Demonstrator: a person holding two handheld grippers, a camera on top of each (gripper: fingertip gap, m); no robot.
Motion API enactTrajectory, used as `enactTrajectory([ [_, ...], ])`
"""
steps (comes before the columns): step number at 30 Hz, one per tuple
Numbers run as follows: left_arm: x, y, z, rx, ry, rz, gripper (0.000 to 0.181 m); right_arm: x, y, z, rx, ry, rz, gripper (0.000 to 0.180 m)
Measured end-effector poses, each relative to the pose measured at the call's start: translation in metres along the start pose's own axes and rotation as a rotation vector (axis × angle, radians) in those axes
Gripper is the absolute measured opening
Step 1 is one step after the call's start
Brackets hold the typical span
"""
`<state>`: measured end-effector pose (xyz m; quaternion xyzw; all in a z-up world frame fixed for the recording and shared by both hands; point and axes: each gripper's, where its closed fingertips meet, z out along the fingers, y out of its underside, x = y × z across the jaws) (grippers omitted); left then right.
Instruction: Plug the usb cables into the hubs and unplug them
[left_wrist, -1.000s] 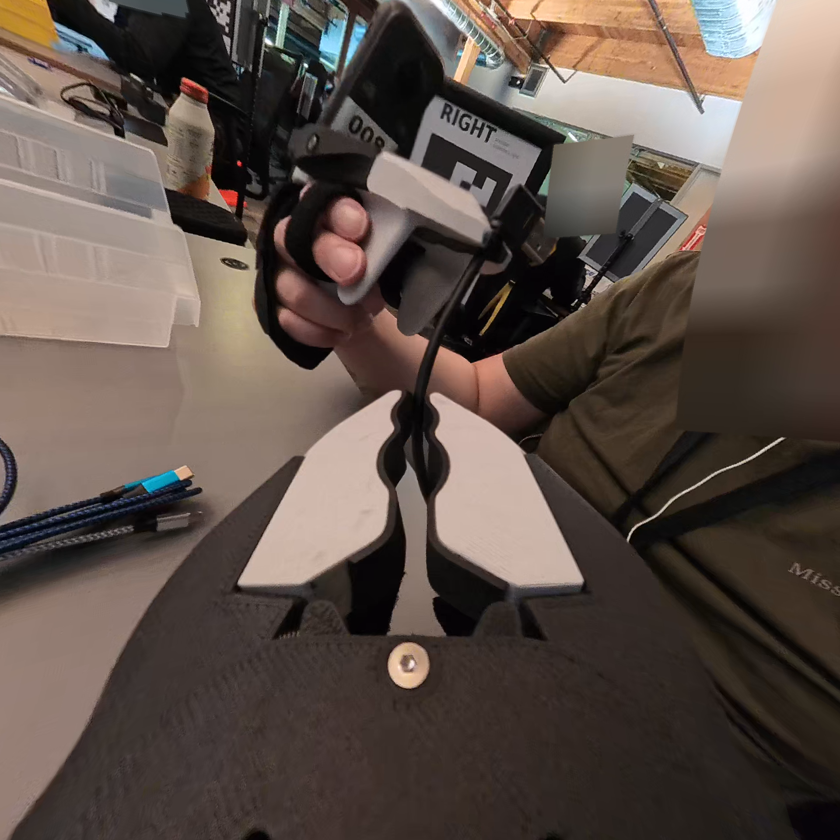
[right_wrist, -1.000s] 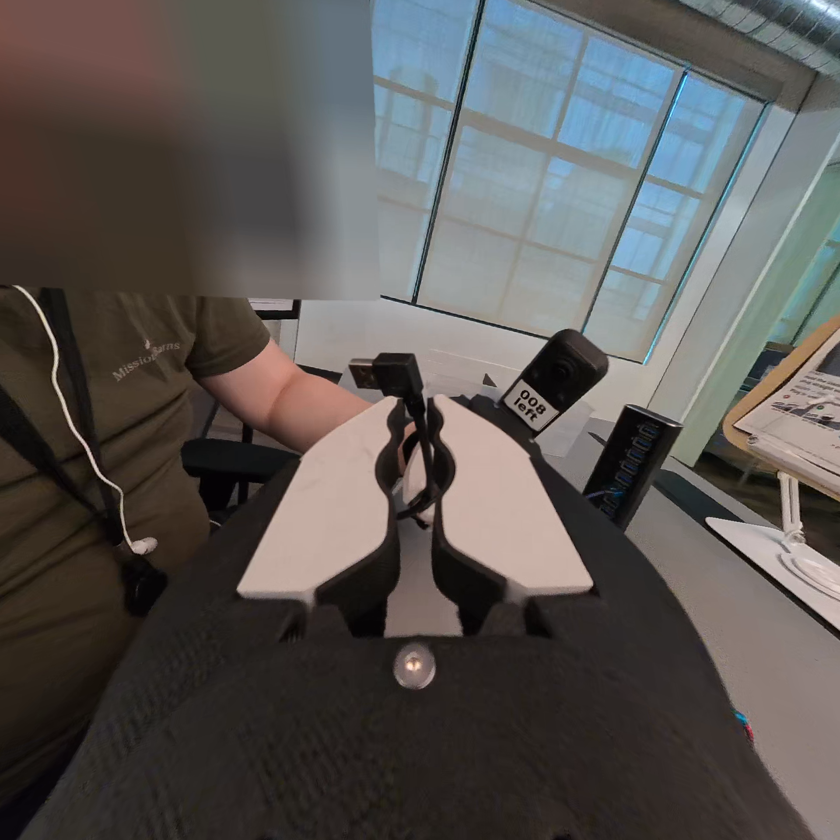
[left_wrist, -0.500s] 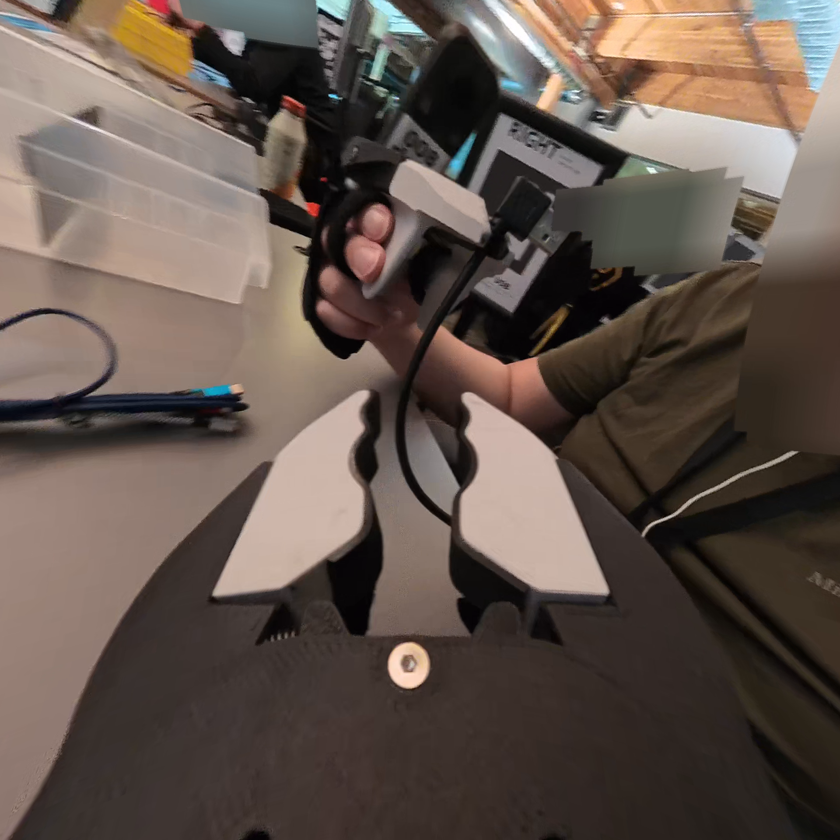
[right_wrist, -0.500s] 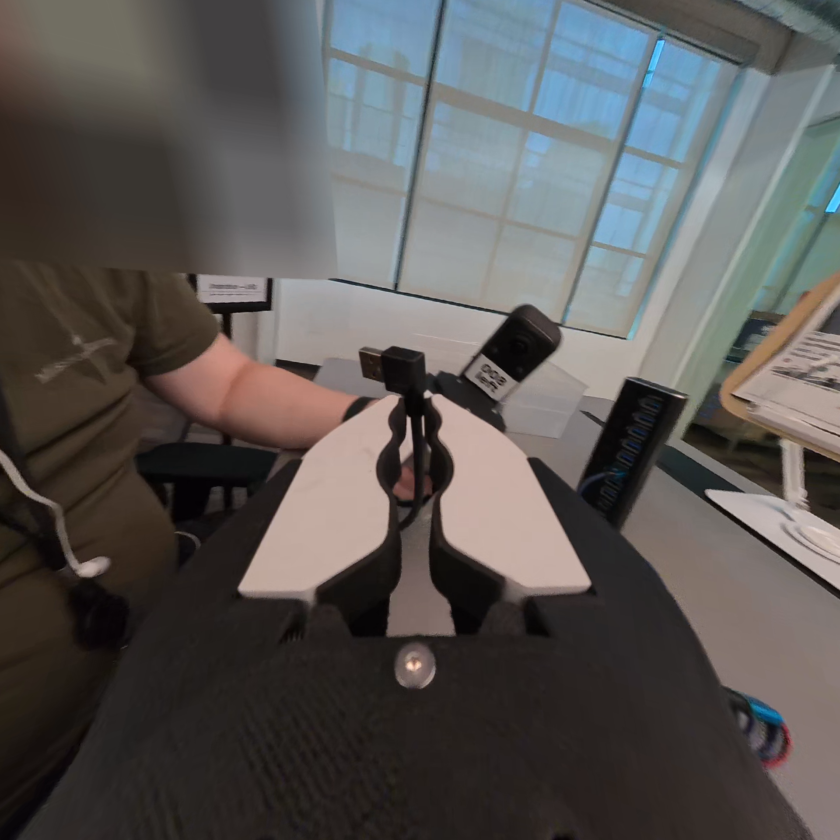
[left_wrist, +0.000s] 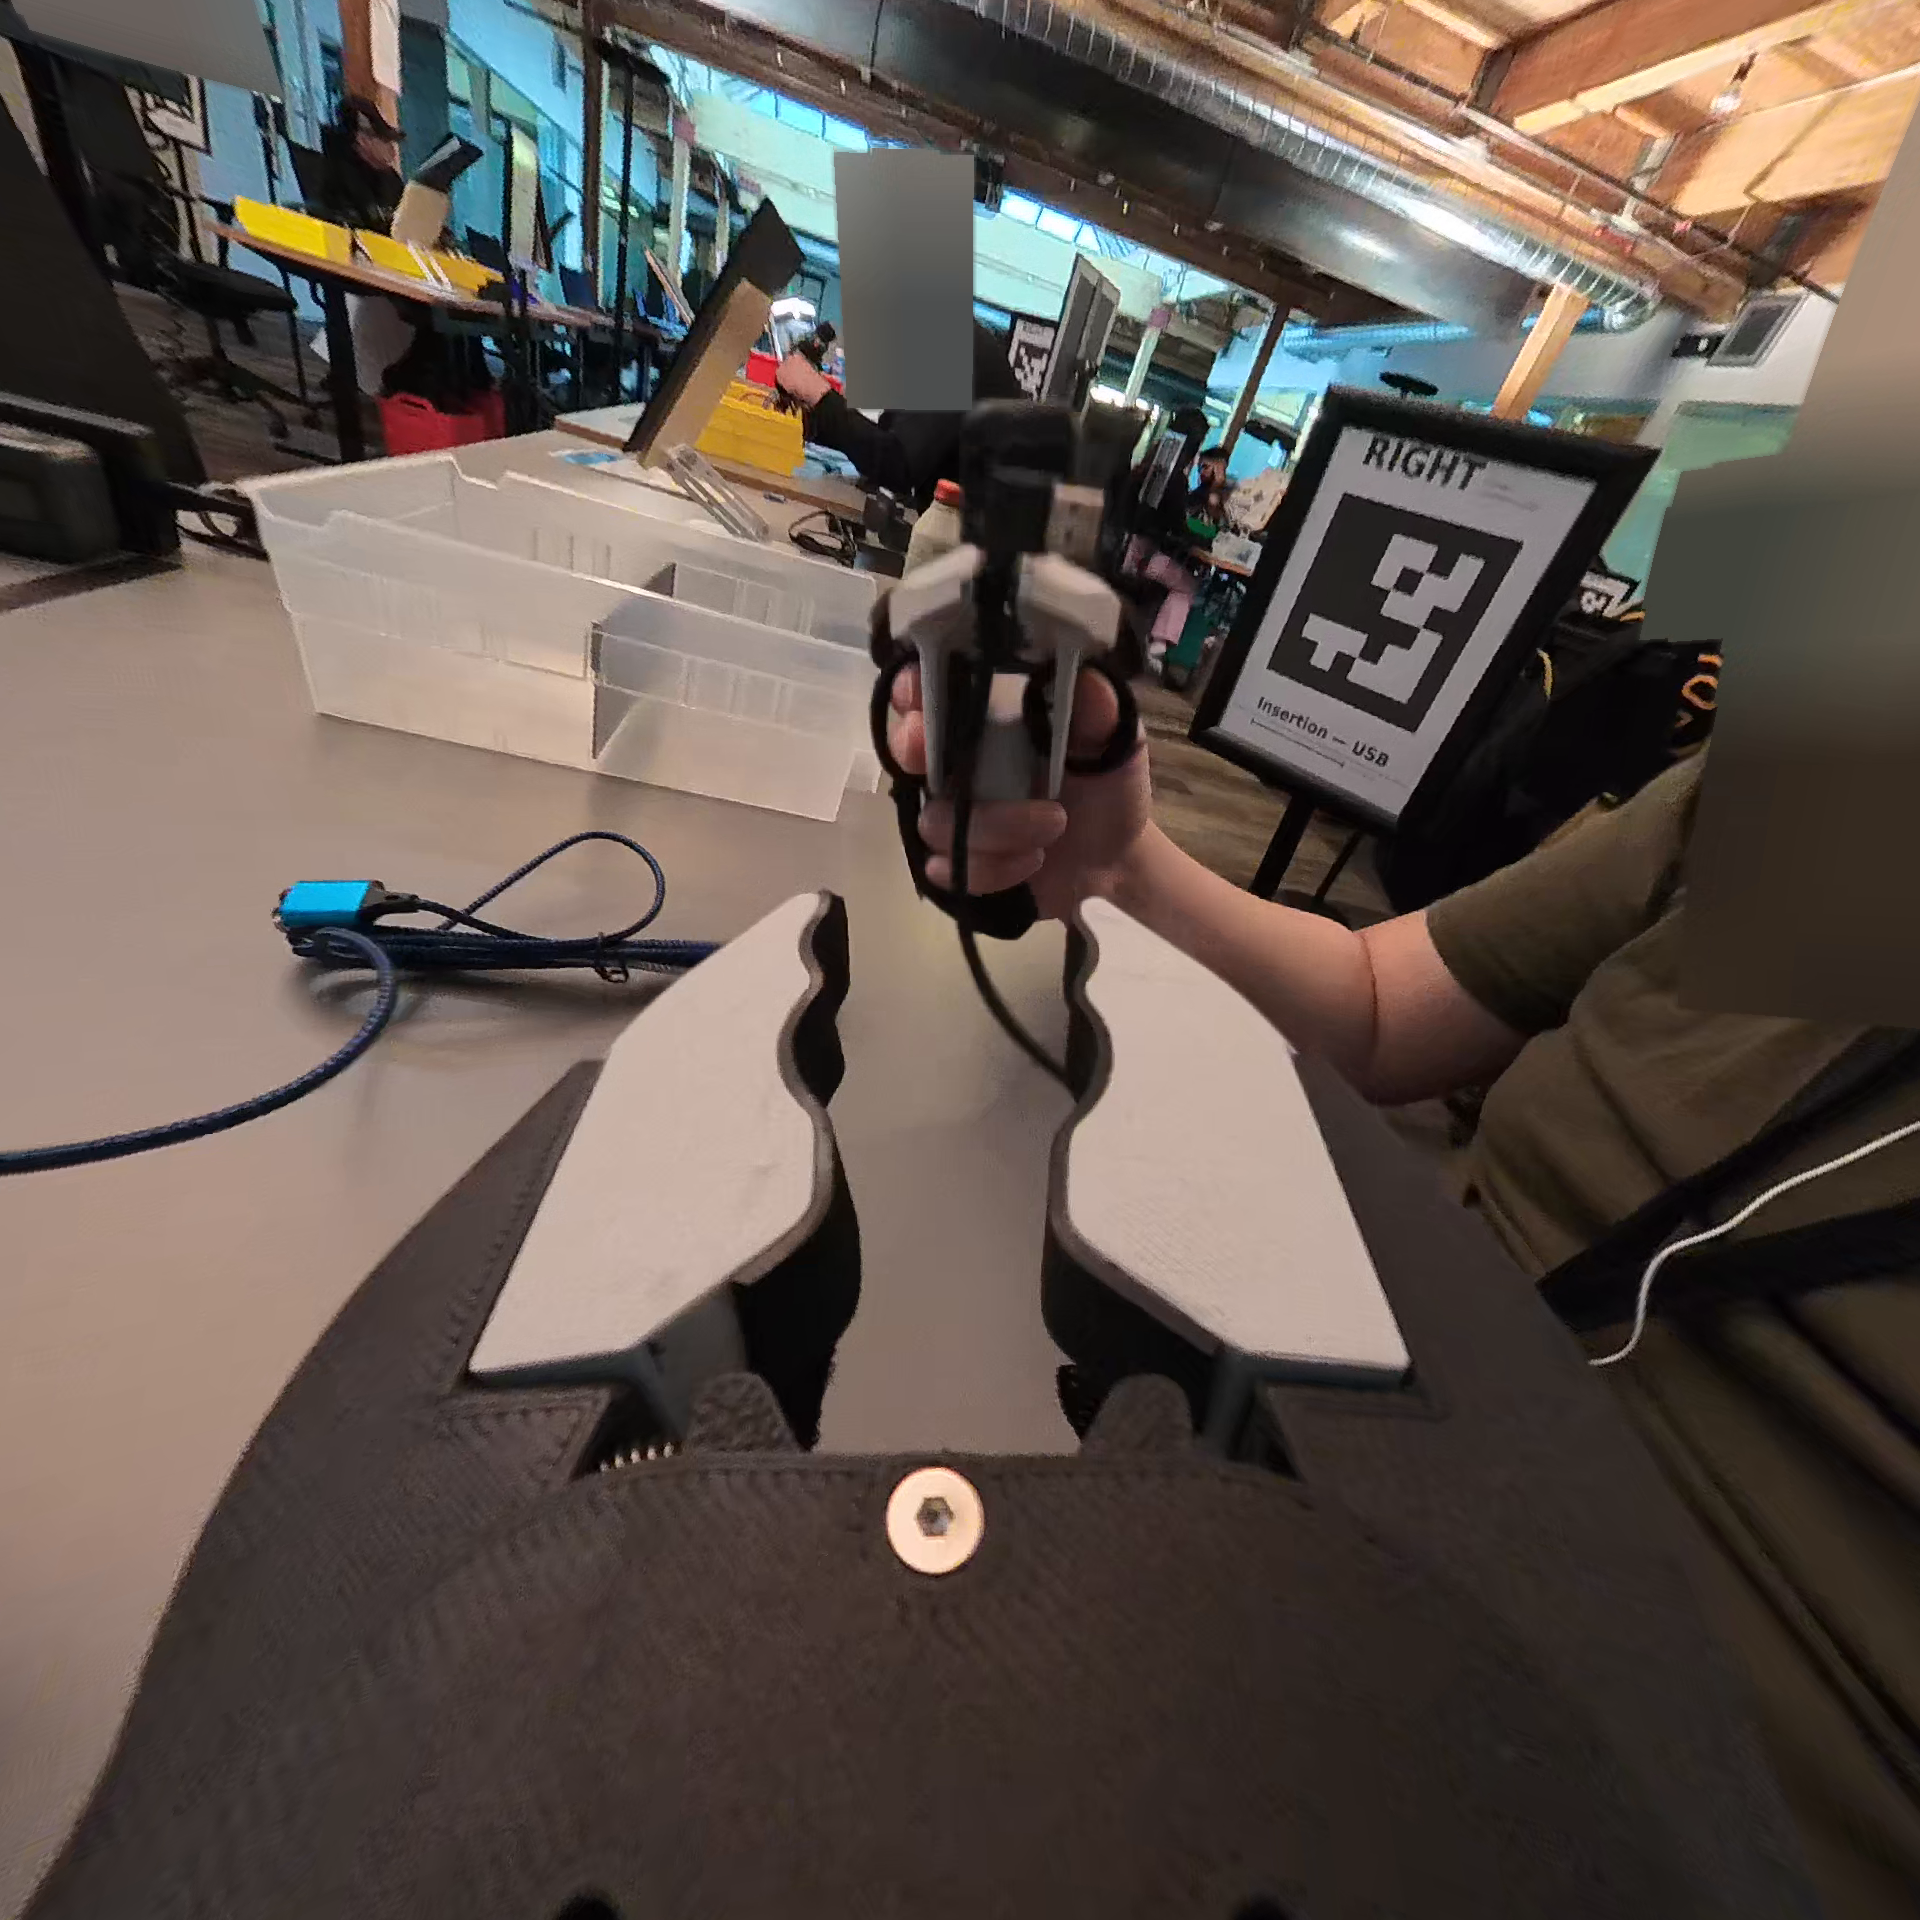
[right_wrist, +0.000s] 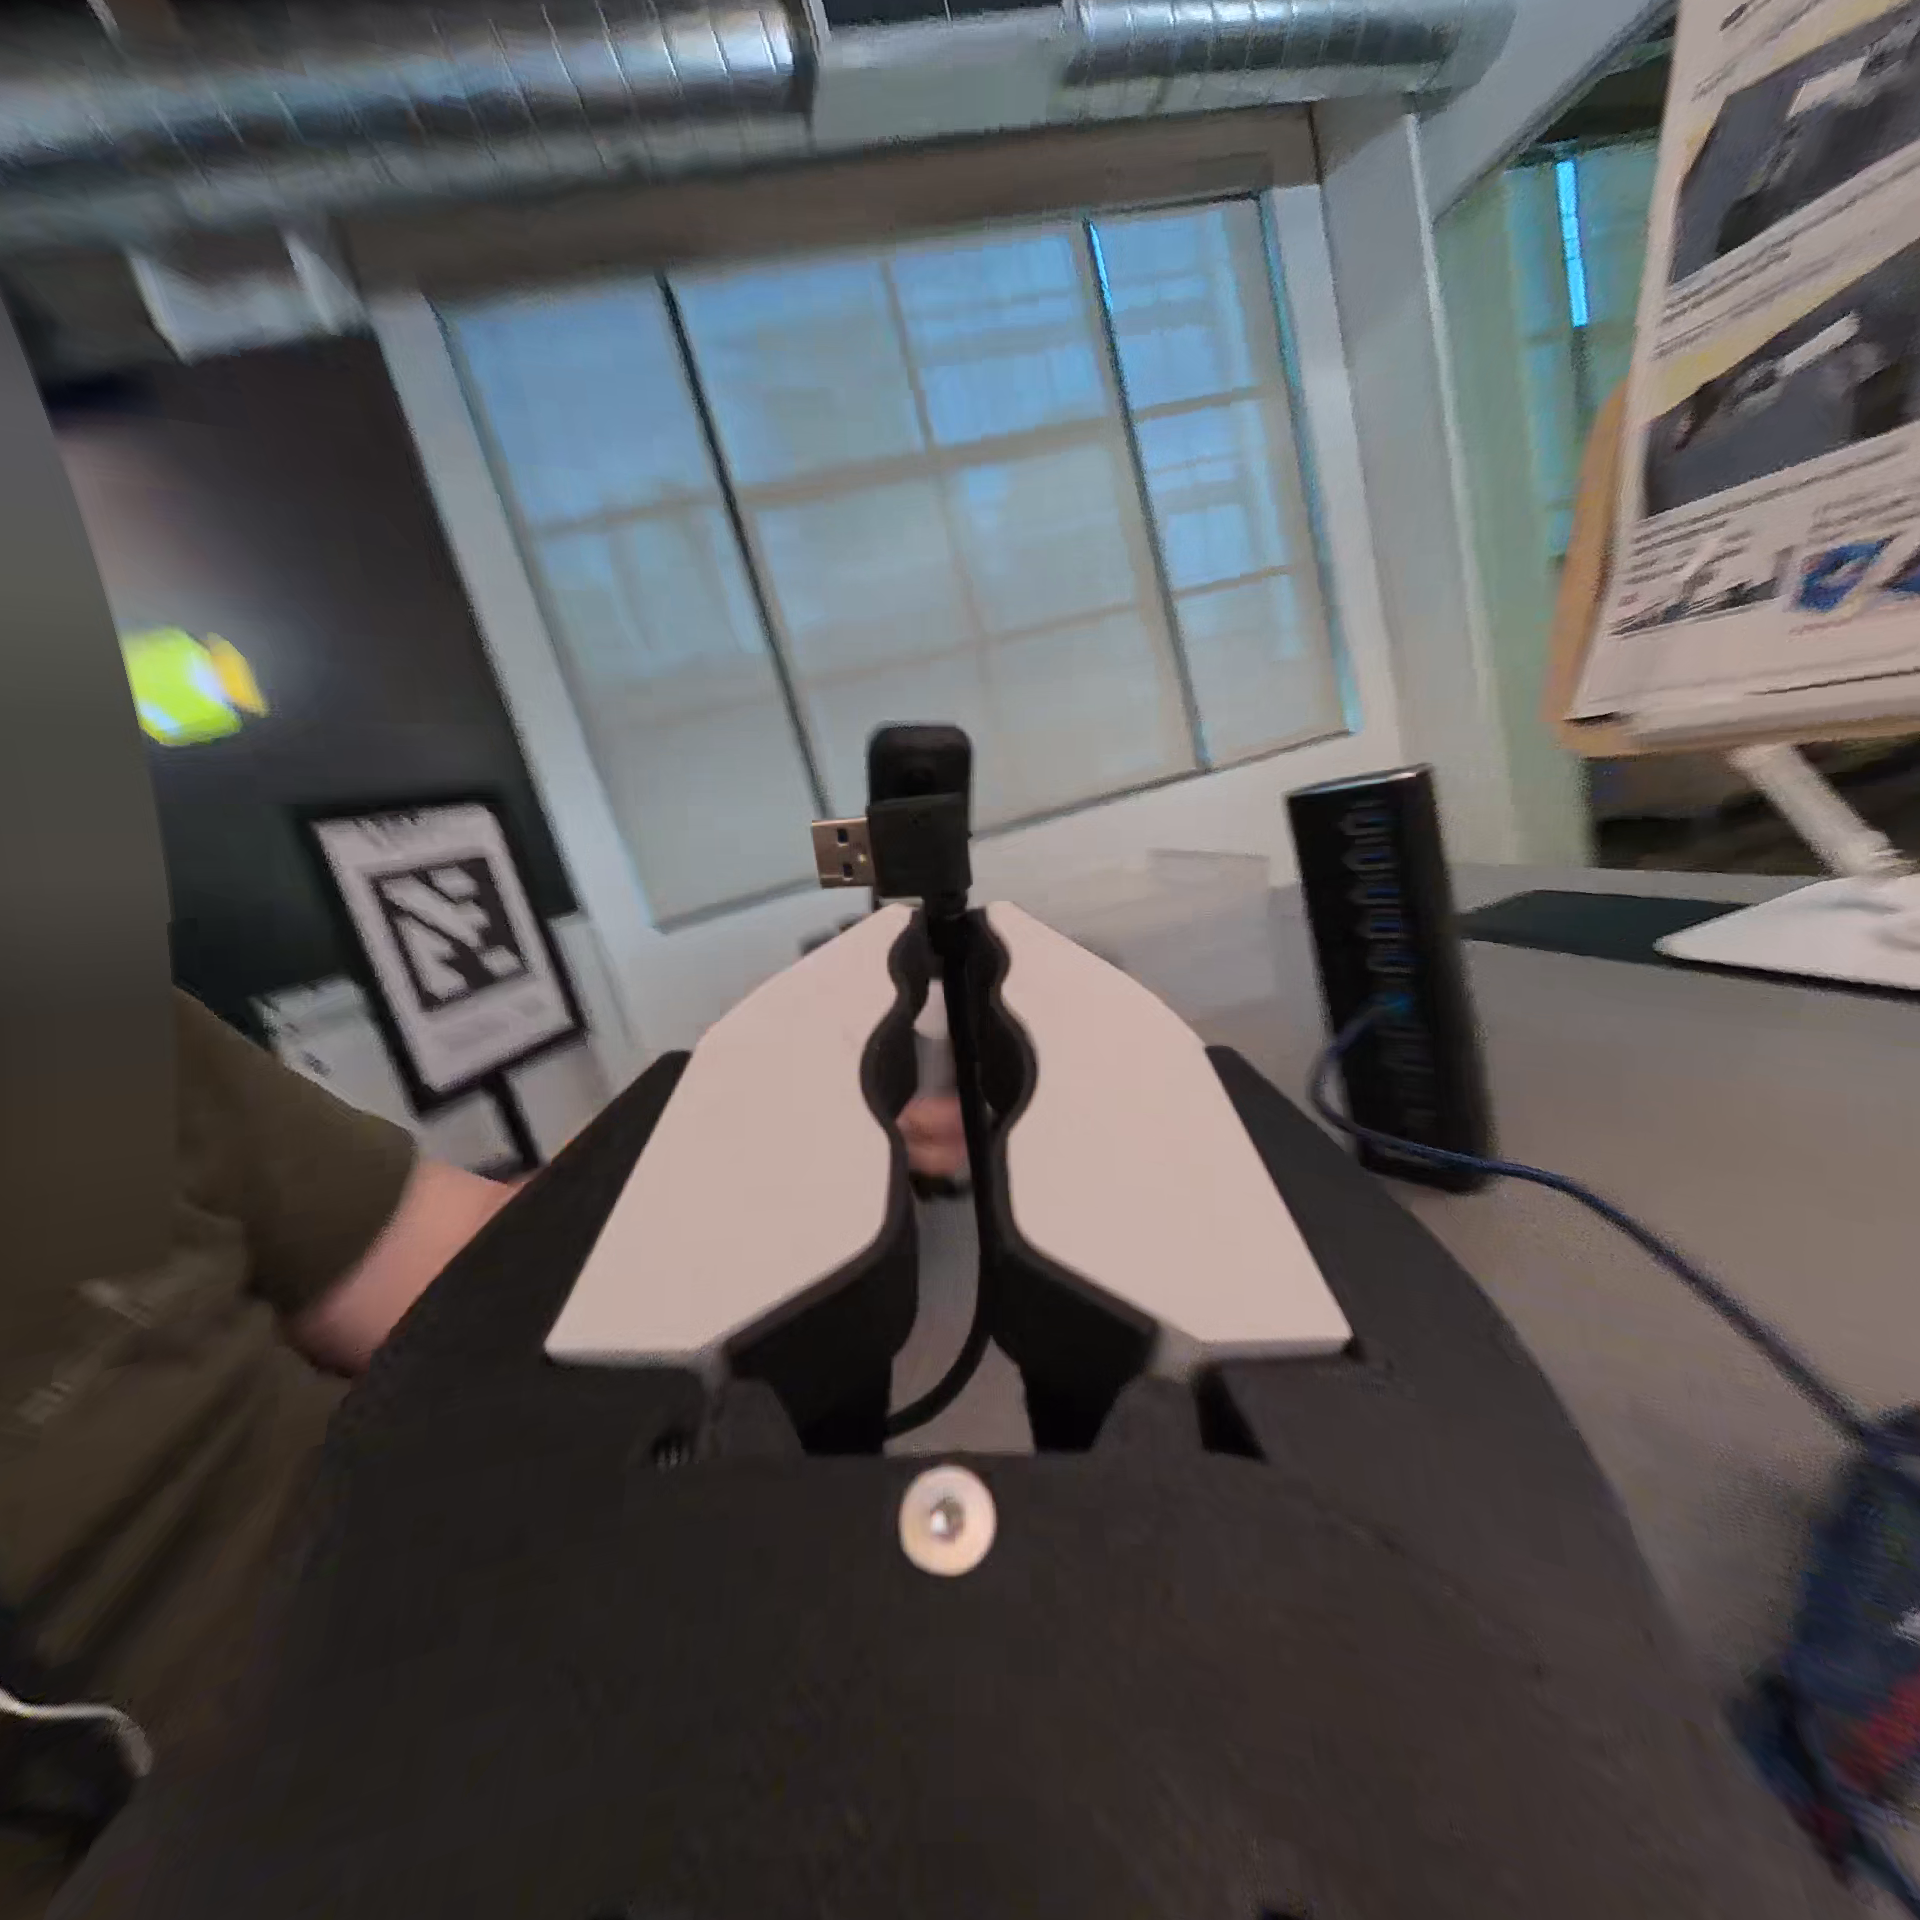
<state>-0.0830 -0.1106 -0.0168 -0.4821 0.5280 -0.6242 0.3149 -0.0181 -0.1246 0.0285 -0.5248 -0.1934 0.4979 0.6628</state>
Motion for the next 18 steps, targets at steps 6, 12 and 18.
enactTrajectory([
  [6, 0.010, 0.014, 0.013, -0.080, 0.030, 0.030, 0.038, -0.003, -0.021, -0.004, 0.177, -0.157, 0.240, 0.007],
  [12, 0.014, 0.016, 0.016, -0.081, 0.054, 0.010, 0.038, 0.001, -0.022, -0.009, 0.187, -0.152, 0.271, 0.007],
  [18, 0.012, 0.016, 0.018, -0.074, 0.035, 0.012, 0.038, 0.008, -0.012, -0.006, 0.137, -0.075, 0.231, 0.007],
])
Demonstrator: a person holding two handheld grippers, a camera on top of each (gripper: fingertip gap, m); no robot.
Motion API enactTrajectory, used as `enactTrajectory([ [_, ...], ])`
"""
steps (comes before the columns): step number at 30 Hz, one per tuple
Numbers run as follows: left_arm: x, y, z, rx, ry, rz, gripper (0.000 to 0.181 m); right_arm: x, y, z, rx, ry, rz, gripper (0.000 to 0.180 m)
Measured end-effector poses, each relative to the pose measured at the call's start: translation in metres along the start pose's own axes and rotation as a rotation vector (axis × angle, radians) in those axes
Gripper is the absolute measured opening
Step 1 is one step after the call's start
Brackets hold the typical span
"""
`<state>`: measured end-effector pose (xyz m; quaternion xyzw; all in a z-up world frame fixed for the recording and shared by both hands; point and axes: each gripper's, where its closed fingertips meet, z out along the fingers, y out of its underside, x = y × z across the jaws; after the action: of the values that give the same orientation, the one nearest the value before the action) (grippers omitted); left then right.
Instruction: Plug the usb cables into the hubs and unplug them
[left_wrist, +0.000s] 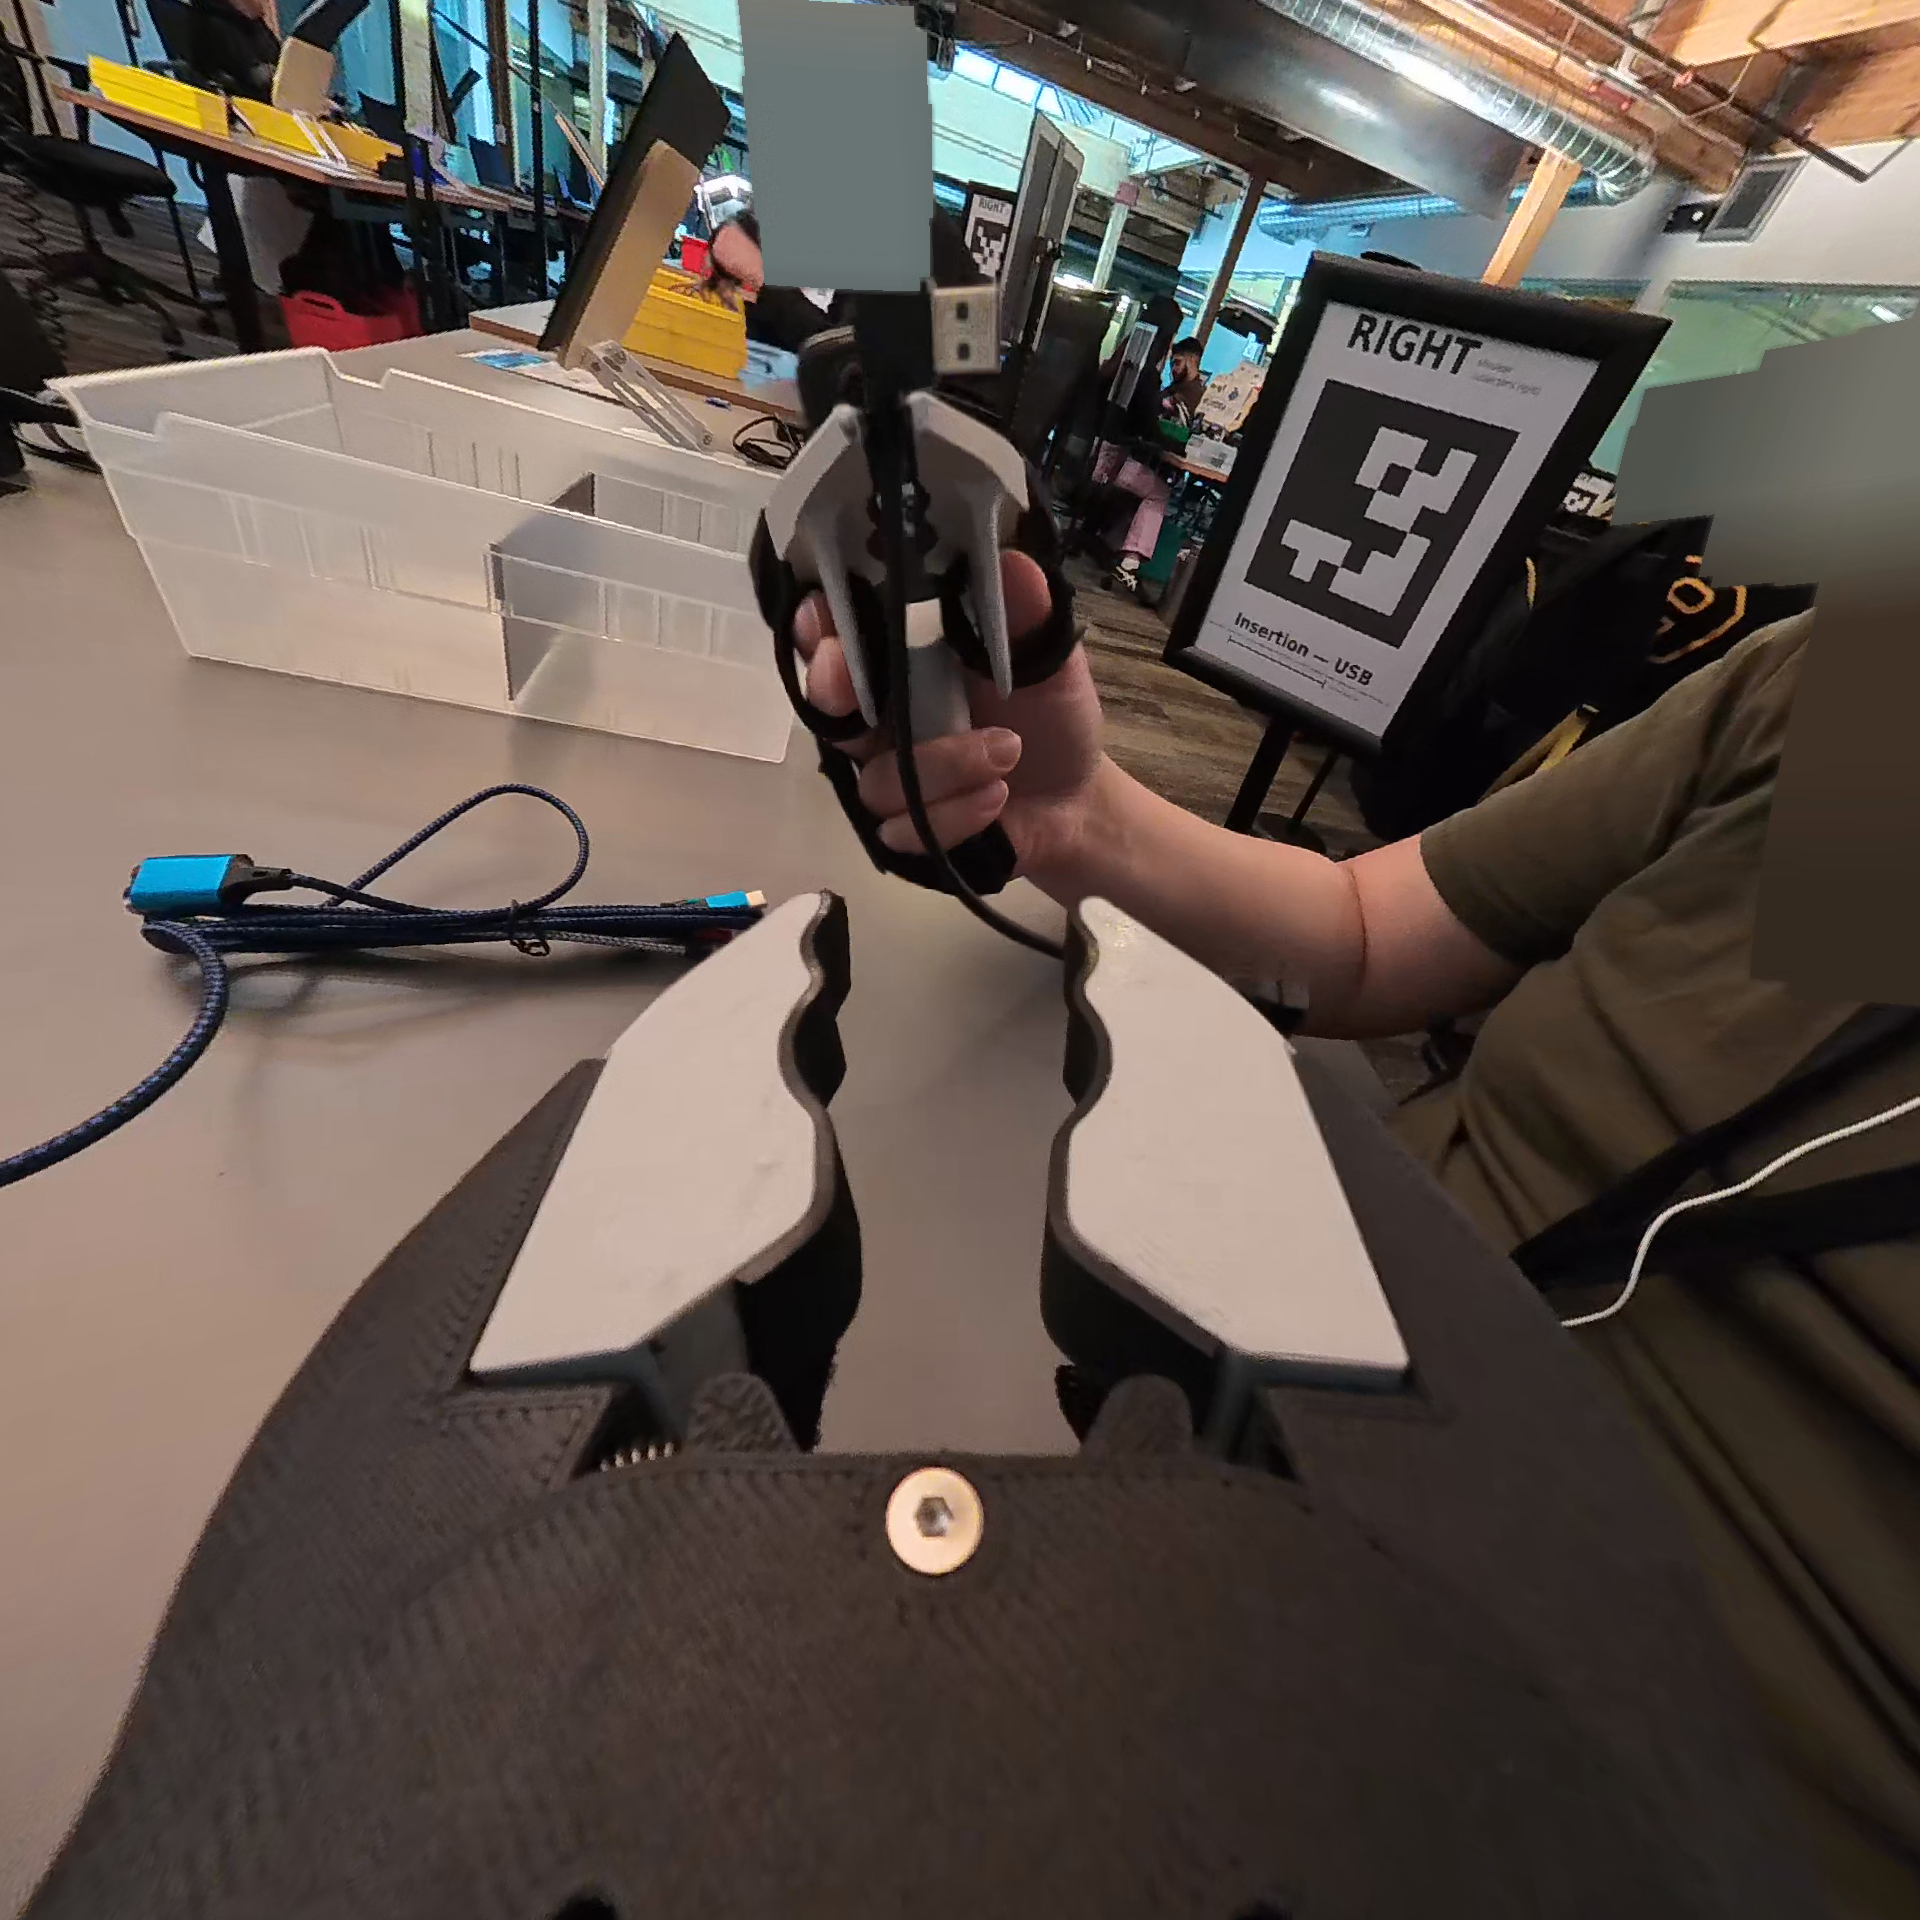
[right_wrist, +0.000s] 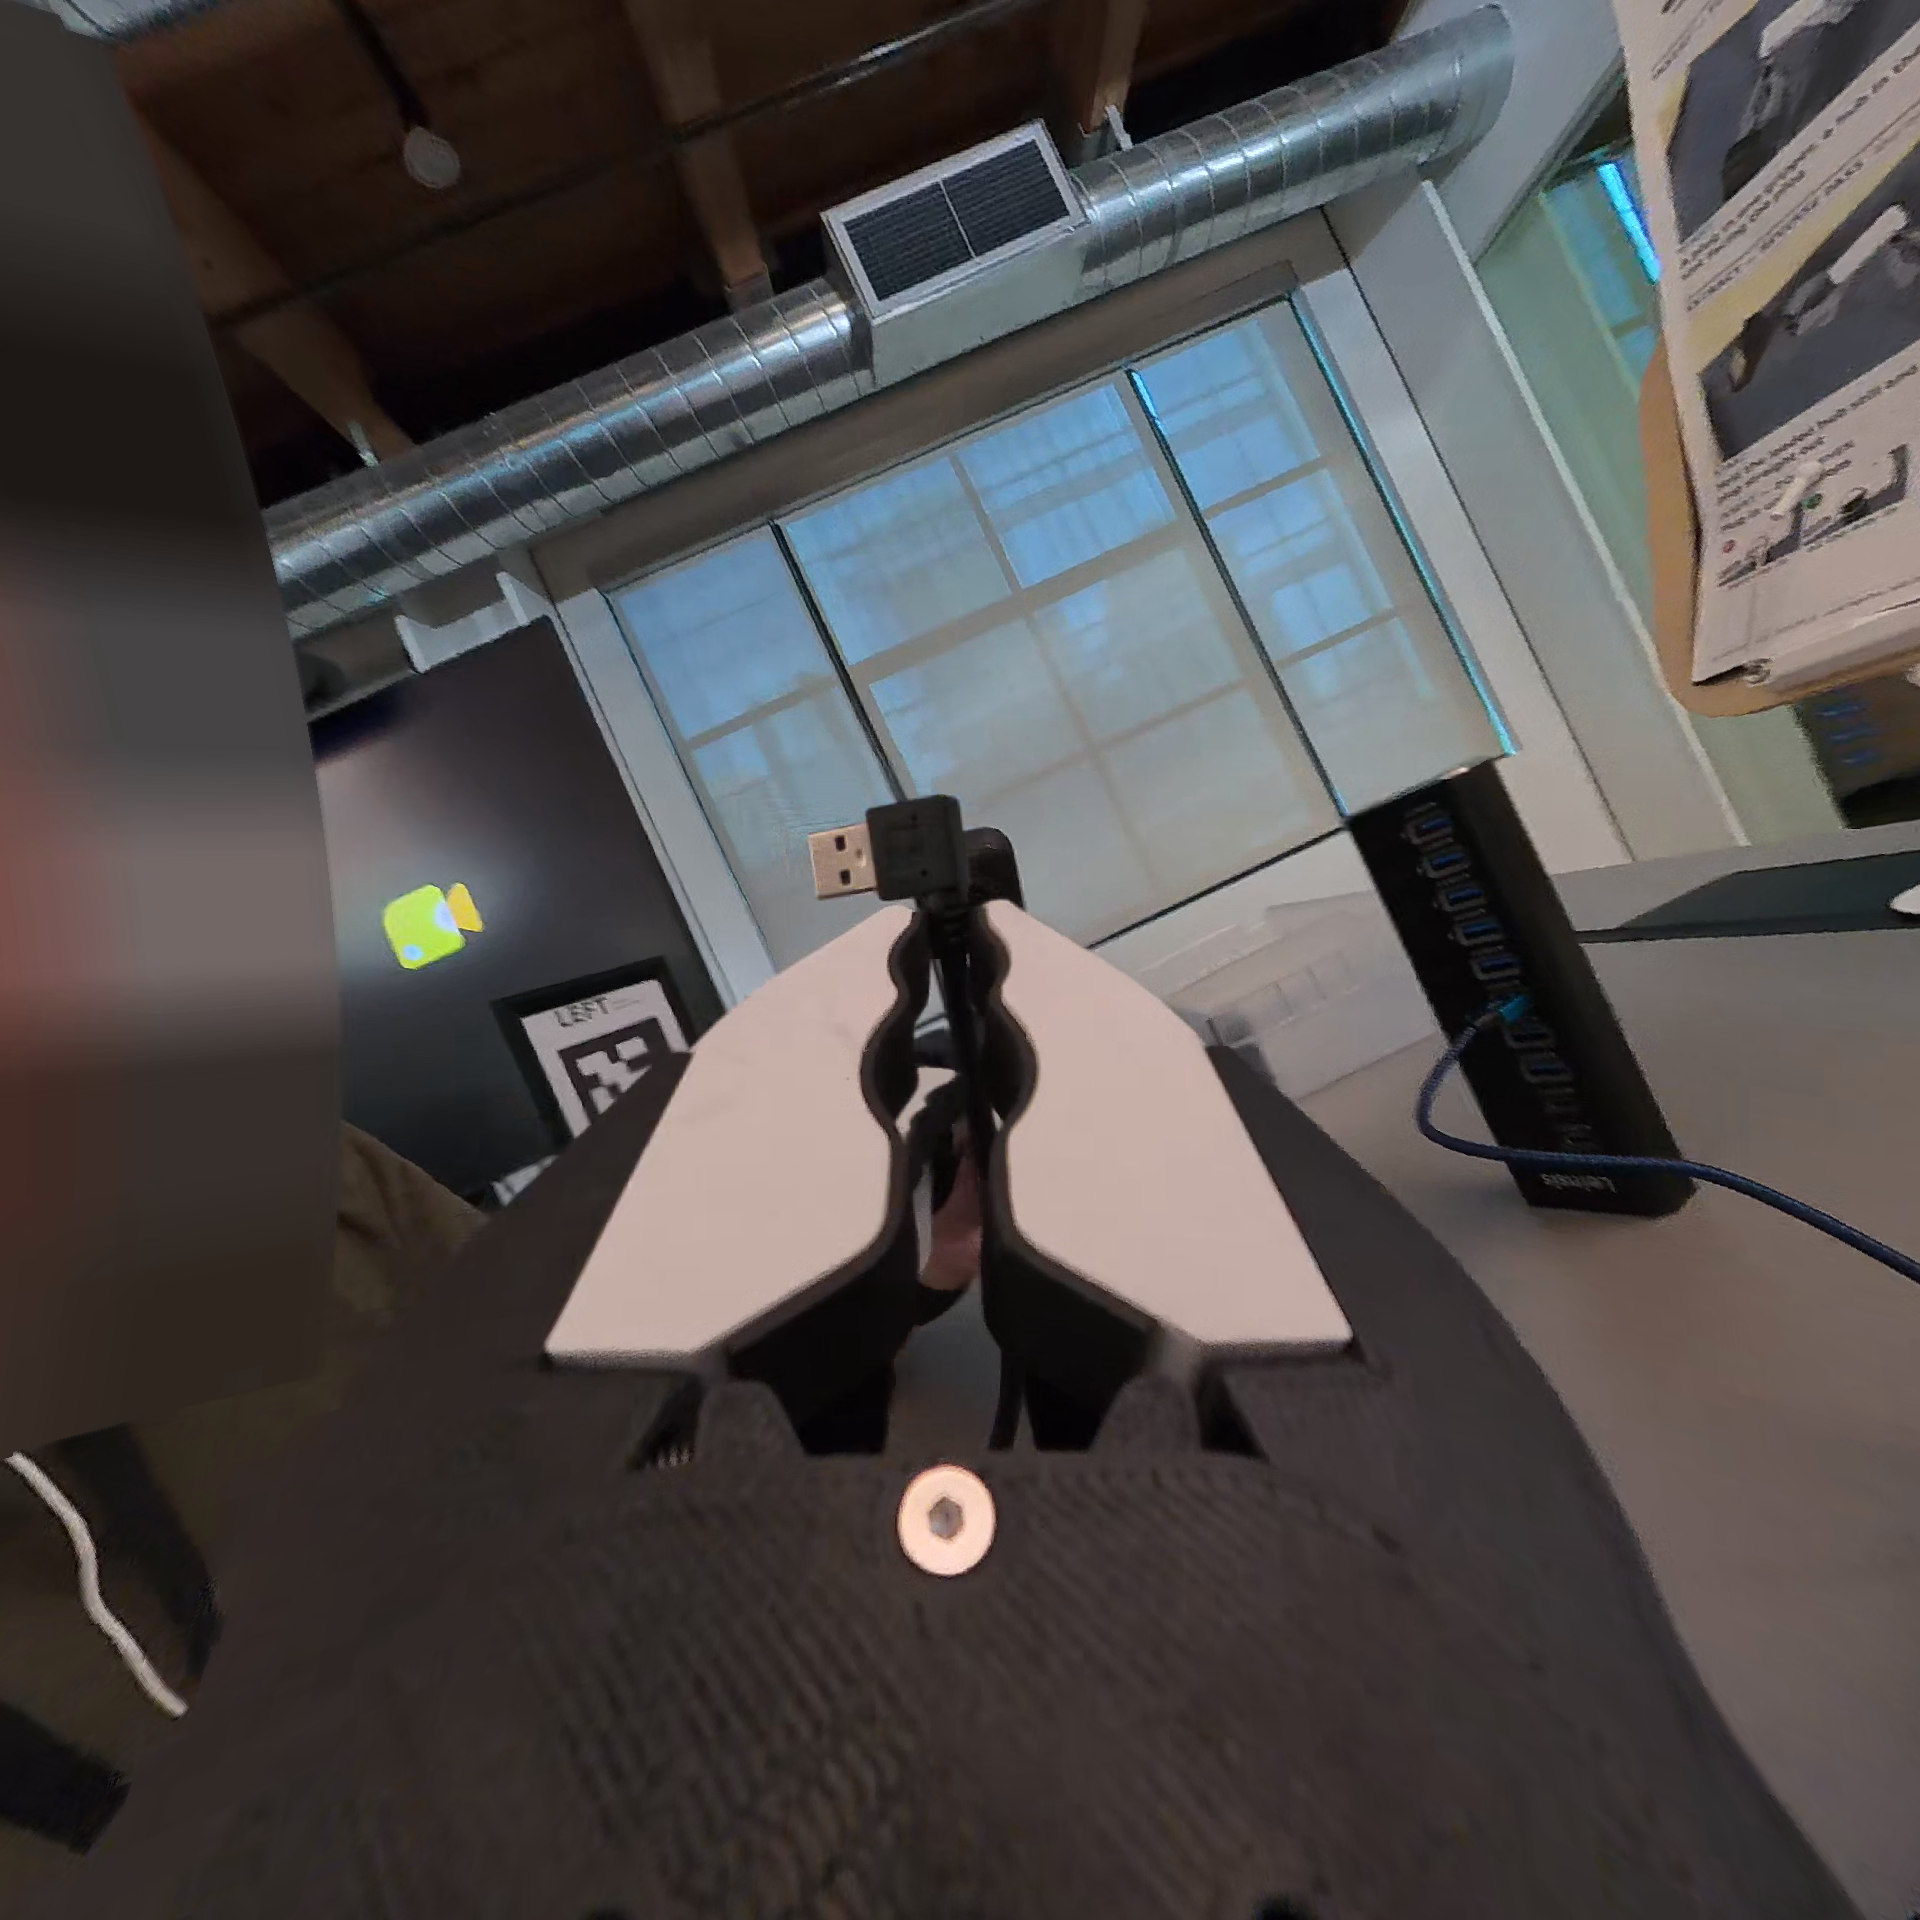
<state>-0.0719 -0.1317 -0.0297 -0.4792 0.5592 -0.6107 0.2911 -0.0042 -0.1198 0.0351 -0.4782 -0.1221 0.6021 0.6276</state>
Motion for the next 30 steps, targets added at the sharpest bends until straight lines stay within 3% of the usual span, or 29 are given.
enactTrajectory([
  [6, -0.007, -0.004, -0.003, 0.021, -0.058, 0.033, 0.038, 0.010, 0.025, 0.009, -0.188, 0.168, -0.187, 0.007],
  [12, -0.027, -0.015, -0.010, 0.014, -0.365, 0.295, 0.041, 0.039, 0.032, 0.001, -0.286, 0.438, -0.299, 0.007],
  [19, -0.008, -0.044, 0.002, 0.161, -0.256, 0.079, 0.027, 0.031, 0.039, 0.015, -0.379, 0.580, -0.657, 0.007],
  [24, -0.016, -0.041, 0.008, 0.118, -0.287, 0.035, 0.023, 0.027, 0.045, 0.023, -0.401, 0.582, -0.745, 0.007],
  [27, -0.016, -0.042, 0.010, 0.145, -0.269, 0.015, 0.008, 0.026, 0.048, 0.026, -0.418, 0.581, -0.780, 0.007],
  [30, -0.015, -0.042, 0.009, 0.149, -0.237, -0.007, 0.006, 0.023, 0.049, 0.026, -0.429, 0.572, -0.859, 0.007],
])
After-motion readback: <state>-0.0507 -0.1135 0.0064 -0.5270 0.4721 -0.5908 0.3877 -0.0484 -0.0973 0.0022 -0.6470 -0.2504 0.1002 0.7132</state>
